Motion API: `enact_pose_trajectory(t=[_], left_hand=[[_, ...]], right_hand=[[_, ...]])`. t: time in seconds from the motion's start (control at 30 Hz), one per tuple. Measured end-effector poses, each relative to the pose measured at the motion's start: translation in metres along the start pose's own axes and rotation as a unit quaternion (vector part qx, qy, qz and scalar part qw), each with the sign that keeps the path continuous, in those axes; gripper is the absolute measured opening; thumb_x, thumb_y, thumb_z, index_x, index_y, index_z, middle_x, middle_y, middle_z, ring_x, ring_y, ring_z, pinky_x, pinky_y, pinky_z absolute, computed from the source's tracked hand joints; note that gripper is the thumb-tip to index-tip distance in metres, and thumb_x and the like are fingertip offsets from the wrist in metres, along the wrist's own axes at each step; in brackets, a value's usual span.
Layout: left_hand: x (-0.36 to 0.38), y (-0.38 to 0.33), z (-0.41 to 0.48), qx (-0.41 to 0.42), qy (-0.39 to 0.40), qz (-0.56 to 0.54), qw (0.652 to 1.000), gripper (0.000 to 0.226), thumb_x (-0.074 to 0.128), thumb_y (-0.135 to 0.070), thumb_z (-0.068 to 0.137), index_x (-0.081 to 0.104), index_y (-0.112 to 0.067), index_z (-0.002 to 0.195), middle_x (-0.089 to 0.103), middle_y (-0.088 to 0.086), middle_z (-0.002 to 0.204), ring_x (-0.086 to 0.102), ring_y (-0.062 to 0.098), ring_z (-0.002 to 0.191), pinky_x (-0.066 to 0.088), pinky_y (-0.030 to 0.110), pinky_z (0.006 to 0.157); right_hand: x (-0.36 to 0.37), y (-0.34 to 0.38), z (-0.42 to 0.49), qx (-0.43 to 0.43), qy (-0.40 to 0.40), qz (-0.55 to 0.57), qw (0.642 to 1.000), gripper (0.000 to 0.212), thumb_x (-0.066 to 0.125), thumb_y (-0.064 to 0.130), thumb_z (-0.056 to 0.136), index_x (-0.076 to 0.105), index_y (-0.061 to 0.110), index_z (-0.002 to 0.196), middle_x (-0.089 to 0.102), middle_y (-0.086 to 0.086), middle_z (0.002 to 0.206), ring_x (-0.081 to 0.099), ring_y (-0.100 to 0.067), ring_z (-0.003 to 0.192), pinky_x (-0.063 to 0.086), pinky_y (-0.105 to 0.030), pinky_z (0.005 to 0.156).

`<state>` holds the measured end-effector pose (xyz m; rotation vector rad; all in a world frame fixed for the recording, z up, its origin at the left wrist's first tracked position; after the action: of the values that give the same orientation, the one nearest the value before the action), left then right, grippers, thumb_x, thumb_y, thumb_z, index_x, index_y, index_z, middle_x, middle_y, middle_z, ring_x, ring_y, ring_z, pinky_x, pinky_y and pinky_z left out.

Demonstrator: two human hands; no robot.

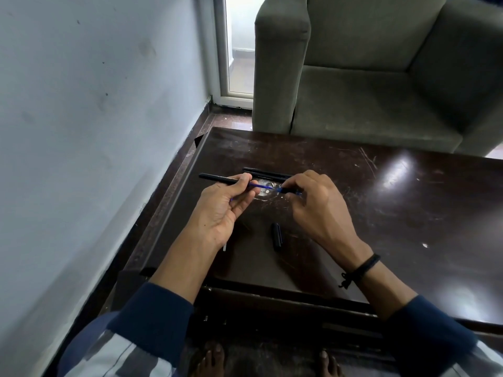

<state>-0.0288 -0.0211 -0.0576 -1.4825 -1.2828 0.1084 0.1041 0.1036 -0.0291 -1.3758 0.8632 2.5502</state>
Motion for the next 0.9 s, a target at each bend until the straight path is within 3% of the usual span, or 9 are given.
enact_pose_trajectory(t=[0.37,0.47,0.6,0.77,0.9], left_hand=[[0.000,-0.001,0.000,0.016,-0.002,0.022,1.000,0.015,0.067,-0.004,0.092,0.072,0.003,0.104,0.077,0.014,0.091,0.076,0.022,0.084,0.062,0.026,0.081],[0.002,0.001,0.000,0.023,0.002,0.040,0.999,0.019,0.069,-0.004,0.090,0.071,0.005,0.107,0.077,0.016,0.095,0.076,0.022,0.086,0.062,0.026,0.079],[0.005,0.008,-0.001,0.014,0.016,0.056,0.998,0.016,0.070,-0.005,0.090,0.074,0.003,0.103,0.077,0.014,0.097,0.075,0.018,0.089,0.061,0.024,0.078],[0.003,0.007,0.002,0.007,0.014,0.025,1.000,0.013,0.069,-0.003,0.090,0.074,0.003,0.101,0.077,0.014,0.095,0.075,0.019,0.087,0.062,0.024,0.078],[0.003,0.008,0.002,0.002,0.020,0.051,0.998,0.012,0.070,-0.004,0.089,0.075,0.000,0.099,0.077,0.012,0.097,0.074,0.016,0.089,0.060,0.022,0.076]], right_hand=[[0.001,0.003,0.000,-0.026,-0.010,0.000,1.000,0.021,0.071,0.009,0.090,0.074,0.018,0.109,0.065,0.003,0.105,0.055,-0.015,0.094,0.039,-0.021,0.078],[0.002,0.006,-0.001,-0.034,-0.003,0.019,0.999,0.021,0.073,0.009,0.089,0.074,0.018,0.107,0.064,0.005,0.103,0.059,-0.014,0.092,0.046,-0.023,0.076],[0.003,0.009,-0.001,-0.009,0.009,0.083,0.996,0.018,0.074,0.013,0.090,0.076,0.019,0.107,0.063,0.011,0.100,0.055,-0.001,0.086,0.044,-0.012,0.075],[-0.001,0.003,0.002,0.021,0.013,0.113,0.993,0.016,0.075,0.016,0.090,0.076,0.021,0.105,0.067,0.010,0.098,0.061,-0.006,0.085,0.051,-0.021,0.075],[0.002,0.004,0.002,0.022,0.022,0.128,0.991,0.015,0.076,0.016,0.090,0.076,0.022,0.104,0.067,0.012,0.096,0.062,-0.005,0.086,0.051,-0.020,0.076]])
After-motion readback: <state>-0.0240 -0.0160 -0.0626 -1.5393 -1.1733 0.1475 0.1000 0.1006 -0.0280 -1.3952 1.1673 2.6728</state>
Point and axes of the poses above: each hand's wrist, its own z-axis towards the middle knuckle, its own x-axis out of the palm, y = z × x, the point moved 5 cm from there along z, towards the middle knuckle
